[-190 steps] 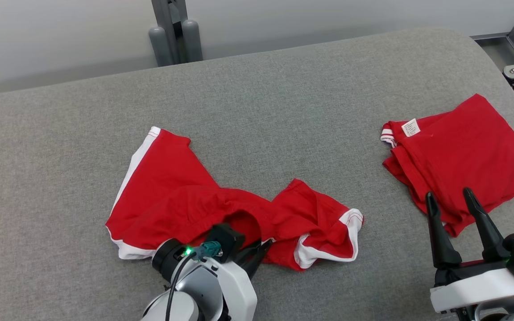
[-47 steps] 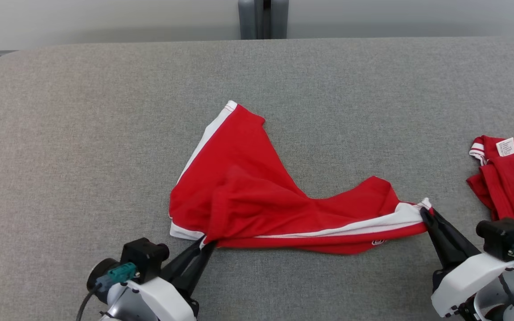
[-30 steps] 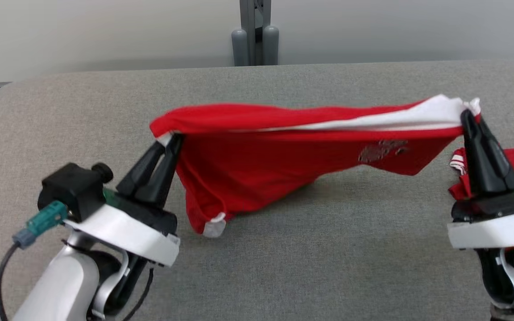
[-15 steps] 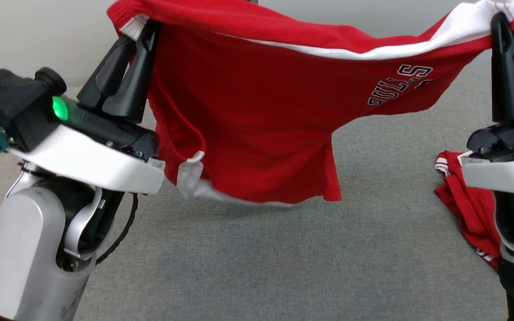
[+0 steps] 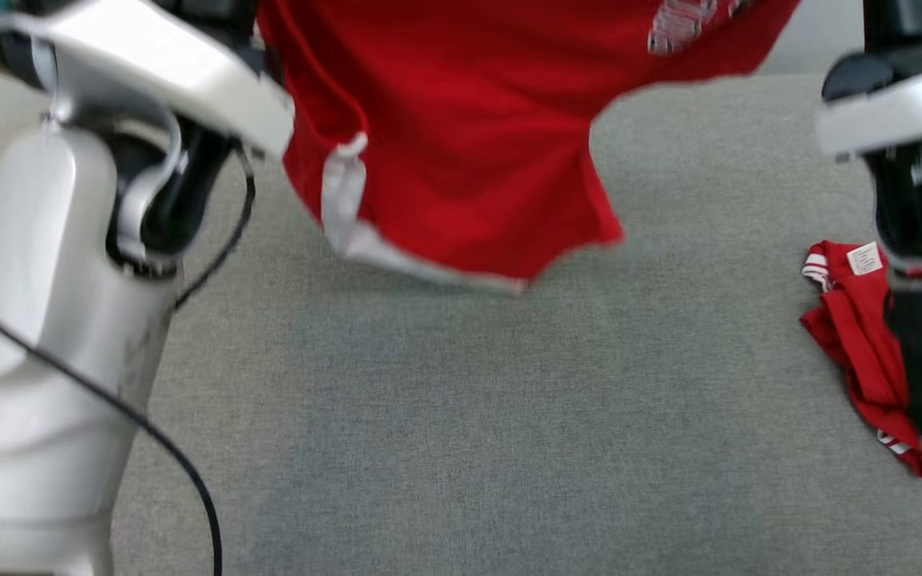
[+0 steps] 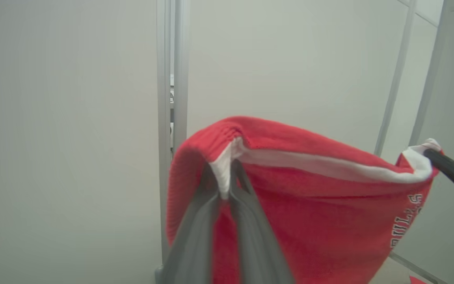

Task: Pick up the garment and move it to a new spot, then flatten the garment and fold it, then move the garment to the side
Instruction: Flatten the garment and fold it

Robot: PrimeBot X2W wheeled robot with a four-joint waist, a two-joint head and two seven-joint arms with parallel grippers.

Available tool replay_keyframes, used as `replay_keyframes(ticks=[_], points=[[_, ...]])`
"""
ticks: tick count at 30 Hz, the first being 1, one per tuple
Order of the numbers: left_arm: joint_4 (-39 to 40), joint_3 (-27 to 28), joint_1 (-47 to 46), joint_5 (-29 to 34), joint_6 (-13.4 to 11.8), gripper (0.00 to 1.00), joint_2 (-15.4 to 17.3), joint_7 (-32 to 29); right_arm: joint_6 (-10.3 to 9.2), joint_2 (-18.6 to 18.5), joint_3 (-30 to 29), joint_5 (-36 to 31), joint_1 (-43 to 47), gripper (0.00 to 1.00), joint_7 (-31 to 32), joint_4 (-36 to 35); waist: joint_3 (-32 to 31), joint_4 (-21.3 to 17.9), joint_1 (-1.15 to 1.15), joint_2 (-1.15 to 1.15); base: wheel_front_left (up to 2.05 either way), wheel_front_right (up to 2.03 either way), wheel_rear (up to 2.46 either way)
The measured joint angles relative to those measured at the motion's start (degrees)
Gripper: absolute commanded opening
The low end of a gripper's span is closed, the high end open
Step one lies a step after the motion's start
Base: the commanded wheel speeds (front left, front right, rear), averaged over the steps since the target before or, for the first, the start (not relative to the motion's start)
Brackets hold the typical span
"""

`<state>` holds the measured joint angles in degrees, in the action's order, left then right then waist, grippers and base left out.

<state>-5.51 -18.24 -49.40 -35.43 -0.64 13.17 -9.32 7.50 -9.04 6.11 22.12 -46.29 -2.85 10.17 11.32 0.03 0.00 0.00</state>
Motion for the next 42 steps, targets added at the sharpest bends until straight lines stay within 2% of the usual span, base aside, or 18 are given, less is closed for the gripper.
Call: replay_keyframes(ticks=[7, 11, 16, 20, 23, 25, 29, 31, 34, 37, 42], points=[[-22.0, -0.1, -16.3, 0.2, 2.7, 0.0, -3.6, 3.5, 0.0, -0.2, 3.0, 3.2, -16.8, 0.0, -3.9, 17.8, 4.5, 0.5, 0.0, 0.0, 0.0, 0.0, 0.0], [-34.1, 0.0, -24.9, 1.4, 3.8, 0.0, -4.8, 7.6, 0.0, 0.7, 5.8, 4.3, -25.9, 0.0, -7.3, 28.2, 7.4, 0.4, 0.0, 0.0, 0.0, 0.0, 0.0], [-45.0, 0.3, -32.6, 2.1, 5.7, 0.0, -4.9, 13.9, 0.0, 3.0, 10.5, 5.0, -34.8, 0.0, -10.5, 38.0, 11.0, -0.4, 0.0, 0.0, 0.0, 0.0, 0.0], [-51.4, -1.5, -34.3, 2.2, 7.3, 0.0, -5.9, 16.5, 0.0, 3.9, 13.8, 6.3, -37.3, 0.0, -11.6, 41.6, 14.1, -0.9, 0.0, 0.0, 0.0, 0.0, 0.0], [-53.5, -2.6, -34.0, 1.0, 7.9, 0.0, -7.2, 18.8, 0.0, 3.8, 16.6, 8.6, -36.9, 0.0, -11.9, 41.3, 16.5, -0.9, 0.0, 0.0, 0.0, 0.0, 0.0], [-53.2, -3.2, -32.6, -0.5, 8.1, 0.0, -8.0, 20.5, -0.01, 3.1, 17.6, 10.7, -35.1, 0.0, -11.9, 38.8, 18.0, -0.6, 0.0, 0.0, 0.0, 0.0, 0.0], [-48.0, -5.4, -25.0, -5.6, 8.1, 0.0, -9.7, 23.1, -0.01, 0.1, 18.6, 14.2, -26.6, 0.0, -11.9, 31.8, 19.8, 0.6, 0.01, 0.0, 0.0, 0.0, 0.0], [-45.9, -9.6, -20.7, -4.0, 8.1, 0.0, -9.5, 23.6, -0.01, -1.3, 18.3, 15.8, -20.6, 0.0, -11.9, 28.3, 19.8, 1.6, 0.0, 0.0, 0.0, 0.0, 0.0], [-42.7, -11.6, -14.5, -5.0, 8.1, 0.0, -9.8, 24.1, 0.0, -2.2, 18.2, 17.5, -12.5, 0.0, -11.9, 22.8, 18.9, 2.4, 0.0, 0.0, 0.0, 0.0, 0.0], [-39.0, -11.2, -9.0, -5.2, 8.1, 0.0, -9.5, 24.2, -0.01, -3.3, 17.1, 18.9, -3.8, 0.0, -11.9, 18.5, 17.6, 2.7, 0.0, 0.0, 0.0, 0.0, 0.0], [-29.0, -9.9, 2.8, -1.0, 4.9, 0.0, -8.1, 24.3, -0.01, -3.7, 15.3, 19.7, 9.2, 0.0, -11.9, 13.0, 15.1, 2.9, 0.01, 0.0, 0.0, 0.0, 0.0]])
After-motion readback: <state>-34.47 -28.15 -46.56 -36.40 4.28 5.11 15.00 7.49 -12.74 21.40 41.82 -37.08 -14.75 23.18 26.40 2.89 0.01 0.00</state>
